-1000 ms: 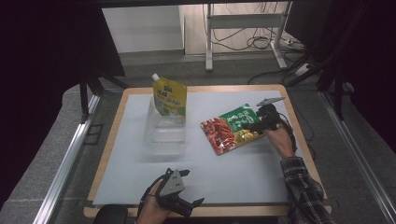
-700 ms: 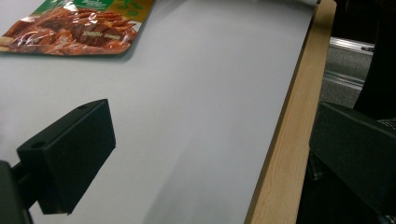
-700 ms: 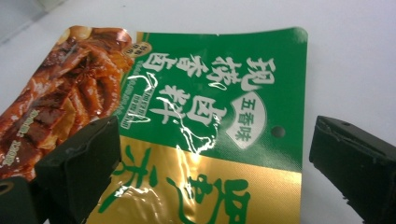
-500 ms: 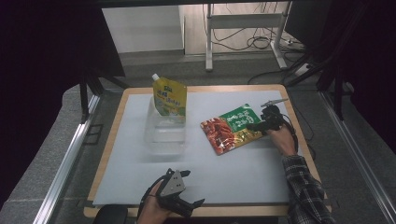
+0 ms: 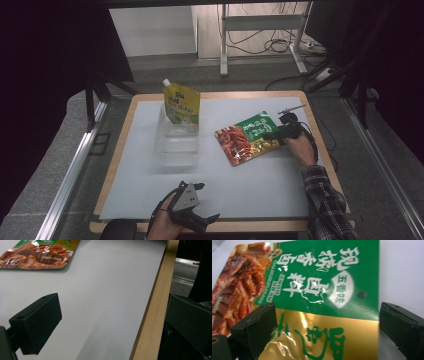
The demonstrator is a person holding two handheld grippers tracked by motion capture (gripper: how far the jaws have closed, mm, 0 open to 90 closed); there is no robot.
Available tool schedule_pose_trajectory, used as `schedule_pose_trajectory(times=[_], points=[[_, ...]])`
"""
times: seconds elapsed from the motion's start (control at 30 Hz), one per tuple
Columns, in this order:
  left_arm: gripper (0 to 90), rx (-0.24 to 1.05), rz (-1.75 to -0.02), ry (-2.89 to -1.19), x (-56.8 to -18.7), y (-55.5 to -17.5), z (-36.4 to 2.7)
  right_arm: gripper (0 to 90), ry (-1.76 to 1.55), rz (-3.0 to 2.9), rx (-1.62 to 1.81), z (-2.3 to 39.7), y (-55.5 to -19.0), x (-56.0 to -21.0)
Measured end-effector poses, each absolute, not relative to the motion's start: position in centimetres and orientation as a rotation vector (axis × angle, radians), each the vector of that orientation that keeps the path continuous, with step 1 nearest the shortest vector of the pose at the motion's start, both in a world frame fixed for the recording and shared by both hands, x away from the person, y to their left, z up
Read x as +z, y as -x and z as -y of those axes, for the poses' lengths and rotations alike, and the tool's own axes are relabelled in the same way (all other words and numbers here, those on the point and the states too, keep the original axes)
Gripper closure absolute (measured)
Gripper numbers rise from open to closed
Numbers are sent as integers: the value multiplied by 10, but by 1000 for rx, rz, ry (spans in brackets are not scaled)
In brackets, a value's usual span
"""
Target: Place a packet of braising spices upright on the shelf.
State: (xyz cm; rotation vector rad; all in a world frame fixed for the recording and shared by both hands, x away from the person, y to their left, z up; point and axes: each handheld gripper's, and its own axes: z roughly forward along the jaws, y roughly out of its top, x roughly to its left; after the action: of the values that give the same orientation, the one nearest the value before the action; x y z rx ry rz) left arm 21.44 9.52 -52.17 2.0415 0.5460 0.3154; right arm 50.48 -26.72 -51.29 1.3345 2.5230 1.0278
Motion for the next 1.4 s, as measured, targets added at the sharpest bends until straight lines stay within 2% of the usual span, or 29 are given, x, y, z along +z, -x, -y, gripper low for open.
schedule_pose_trajectory(times=[0.4,0.8,0.83,0.87,0.93,0.97,1.0,1.13,1.17,1.4], points=[[1,316,-543,-2042,-522,-214,-95,28,-1346,-2529,1207,263,-499,-502],[1,321,-532,-2056,-522,-214,-94,71,-1333,-2582,1109,250,-498,-507],[1,322,-531,-2057,-522,-214,-94,198,-1311,-2581,1063,250,-496,-507],[1,322,-530,-2057,-522,-214,-94,198,-1311,-2581,1063,250,-496,-507],[1,322,-529,-2059,-522,-214,-94,370,-1301,-2568,1011,250,-495,-506],[2,323,-528,-2061,-522,-214,-94,514,-1308,-2556,1012,250,-493,-504],[2,324,-528,-2062,-522,-214,-94,514,-1308,-2556,1012,250,-493,-504],[2,325,-527,-2064,-522,-213,-93,758,-1261,-2532,932,248,-489,-500],[2,326,-527,-2064,-522,-213,-93,848,-1242,-2520,916,249,-487,-499],[2,332,-528,-2064,-522,-213,-93,890,-1231,-2482,914,247,-484,-496]])
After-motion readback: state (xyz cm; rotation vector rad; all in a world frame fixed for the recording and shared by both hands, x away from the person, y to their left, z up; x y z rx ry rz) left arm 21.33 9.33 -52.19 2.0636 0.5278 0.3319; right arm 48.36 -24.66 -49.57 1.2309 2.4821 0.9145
